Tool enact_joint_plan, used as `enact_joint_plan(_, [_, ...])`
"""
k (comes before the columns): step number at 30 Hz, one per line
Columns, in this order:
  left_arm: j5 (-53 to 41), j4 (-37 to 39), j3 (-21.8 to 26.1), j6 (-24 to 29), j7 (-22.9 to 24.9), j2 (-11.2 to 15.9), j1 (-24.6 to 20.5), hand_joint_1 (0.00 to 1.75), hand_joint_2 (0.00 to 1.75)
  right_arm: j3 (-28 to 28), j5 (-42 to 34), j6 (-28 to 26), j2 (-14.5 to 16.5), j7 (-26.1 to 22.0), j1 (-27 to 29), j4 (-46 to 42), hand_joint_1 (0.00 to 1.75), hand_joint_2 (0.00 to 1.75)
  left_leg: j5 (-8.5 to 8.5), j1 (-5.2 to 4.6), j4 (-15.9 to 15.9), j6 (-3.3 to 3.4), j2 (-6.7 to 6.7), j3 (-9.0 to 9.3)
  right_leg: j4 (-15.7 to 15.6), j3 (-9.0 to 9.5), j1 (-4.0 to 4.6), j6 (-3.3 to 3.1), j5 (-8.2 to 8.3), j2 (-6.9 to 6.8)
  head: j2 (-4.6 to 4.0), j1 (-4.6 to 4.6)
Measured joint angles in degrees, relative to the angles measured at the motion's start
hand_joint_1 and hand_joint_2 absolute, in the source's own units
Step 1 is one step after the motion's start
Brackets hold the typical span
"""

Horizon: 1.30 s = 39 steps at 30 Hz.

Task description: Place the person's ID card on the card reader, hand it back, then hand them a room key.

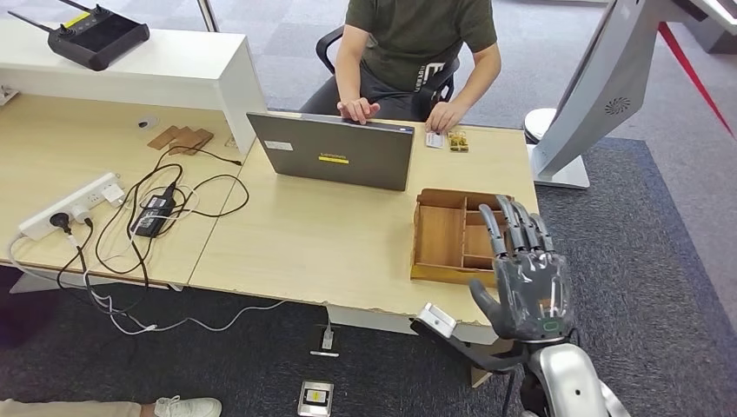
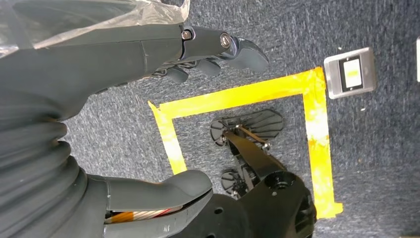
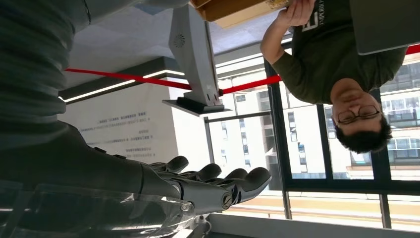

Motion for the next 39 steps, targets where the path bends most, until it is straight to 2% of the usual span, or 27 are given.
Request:
enact_joint_plan(2, [0.99,0.09,0.83,0.74,-0.17,0.22,0.26,0.0,1.75,-5.18,-2.35,-5.13,-5.69,2.32,10.44,-9.8,0.0,1.75,-0.01,0.0,-0.01,0.01,0.0,-0.01,-0.01,0.0,0.0,0.0,-0.01,0.02,0.0,0.03])
enact_joint_plan(3, [1.16,0.1,1.07,0.85,-0.25,0.27,0.27,0.0,1.75,-7.22,-3.53,-6.12,-7.23,2.73,13.56,-12.02,0.0,1.75,-0.01,0.0,-0.02,0.01,-0.01,-0.01,0.0,0.0,0.0,0.0,-0.01,0.02,0.0,0.03])
enact_joint_plan(9, [0.94,0.1,1.22,1.02,-0.49,0.25,0.13,0.0,1.75,-9.38,-7.82,-6.95,-8.06,0.34,15.88,-12.1,0.0,1.75,-0.01,0.0,-0.02,0.01,-0.01,-0.02,0.02,0.01,0.01,0.0,-0.01,0.02,0.0,0.04])
enact_joint_plan(15, [0.28,0.1,1.21,1.28,-0.55,0.23,-0.02,0.0,1.75,-9.53,-9.11,-7.7,-8.12,-2.29,15.16,-8.04,0.0,1.75,-0.01,0.0,-0.03,0.01,-0.01,-0.06,0.03,0.03,0.0,0.0,0.0,0.01,0.0,0.03])
enact_joint_plan(27, [-1.06,0.1,1.16,-0.15,-1.95,0.08,-0.34,0.0,1.75,-8.83,-12.69,-4.44,-6.1,-7.64,7.84,8.75,0.0,1.75,0.01,0.0,-0.03,0.0,-0.02,-0.06,0.05,0.05,0.01,0.0,0.0,-0.01,0.0,0.03])
enact_joint_plan(39, [-1.39,0.1,1.09,-0.27,-1.05,-0.01,-0.62,0.0,1.75,-9.18,-13.4,-5.46,-5.03,-8.17,2.86,21.78,0.0,1.75,0.01,0.0,-0.03,0.0,-0.02,-0.07,0.05,0.04,0.01,0.0,0.0,-0.01,0.0,0.03])
